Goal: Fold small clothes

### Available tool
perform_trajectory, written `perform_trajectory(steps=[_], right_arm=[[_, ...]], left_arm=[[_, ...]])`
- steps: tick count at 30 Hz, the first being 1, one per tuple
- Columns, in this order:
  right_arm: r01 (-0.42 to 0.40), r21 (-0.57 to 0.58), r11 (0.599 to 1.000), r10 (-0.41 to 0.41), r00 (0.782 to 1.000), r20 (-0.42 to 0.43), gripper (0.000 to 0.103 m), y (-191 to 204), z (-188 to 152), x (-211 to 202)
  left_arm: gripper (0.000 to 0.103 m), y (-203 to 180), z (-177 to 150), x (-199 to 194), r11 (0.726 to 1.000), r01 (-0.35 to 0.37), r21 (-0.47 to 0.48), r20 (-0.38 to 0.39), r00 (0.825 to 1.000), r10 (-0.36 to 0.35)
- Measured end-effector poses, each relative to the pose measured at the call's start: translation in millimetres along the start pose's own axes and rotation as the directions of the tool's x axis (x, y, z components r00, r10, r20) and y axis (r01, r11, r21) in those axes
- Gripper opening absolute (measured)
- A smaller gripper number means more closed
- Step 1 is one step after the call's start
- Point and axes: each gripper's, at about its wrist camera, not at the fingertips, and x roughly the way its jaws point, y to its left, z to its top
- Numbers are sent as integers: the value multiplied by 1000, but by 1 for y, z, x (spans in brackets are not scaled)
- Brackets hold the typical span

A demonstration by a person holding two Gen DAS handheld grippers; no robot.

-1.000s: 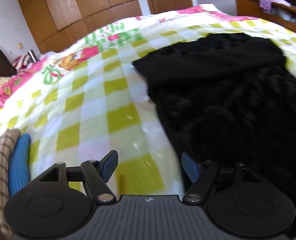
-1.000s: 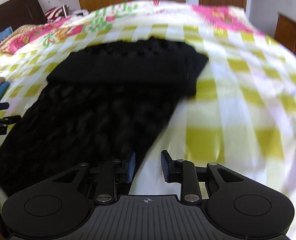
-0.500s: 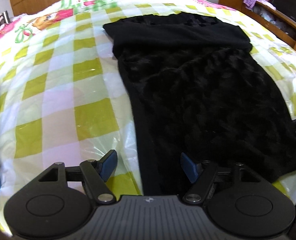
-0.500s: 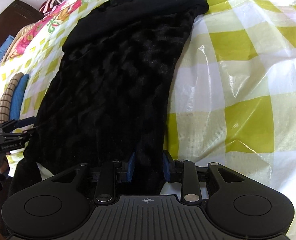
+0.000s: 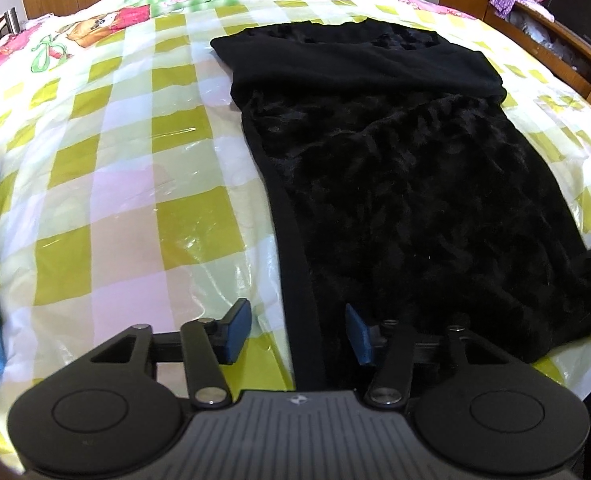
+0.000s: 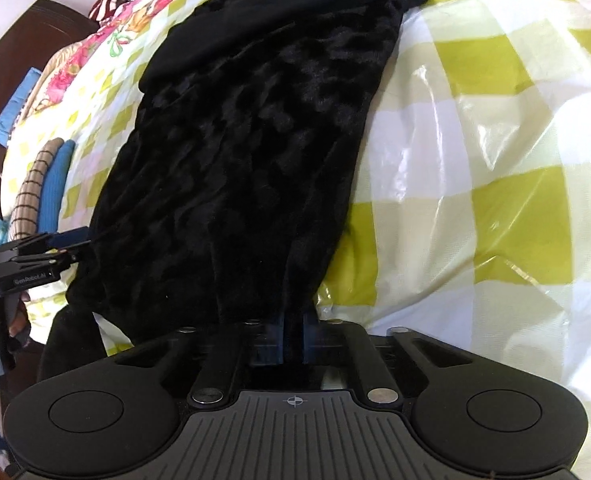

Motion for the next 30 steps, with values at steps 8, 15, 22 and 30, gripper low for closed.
perform_trajectory(steps=[8,15,22,30], right_arm=[[164,-86,983,-160,986,49,6,-2,7,-28],[358,-276,892,-309,928,207,17,28,-6,-55],[130,-570,811,-54,988,148,18,99,-49,-36],[69,-762,644,8,995,97,29,144,-64,15]], left_arm=[[62,-1,-9,-10,1000,-12,24,-10,1000,13],[62,-17,-23,-28,995,-20,101,26,1000,18],[63,-53,-38,-41,956,1,292,51,999,-17],[62,-68,-48,-40,916,-43,398,55,998,23]])
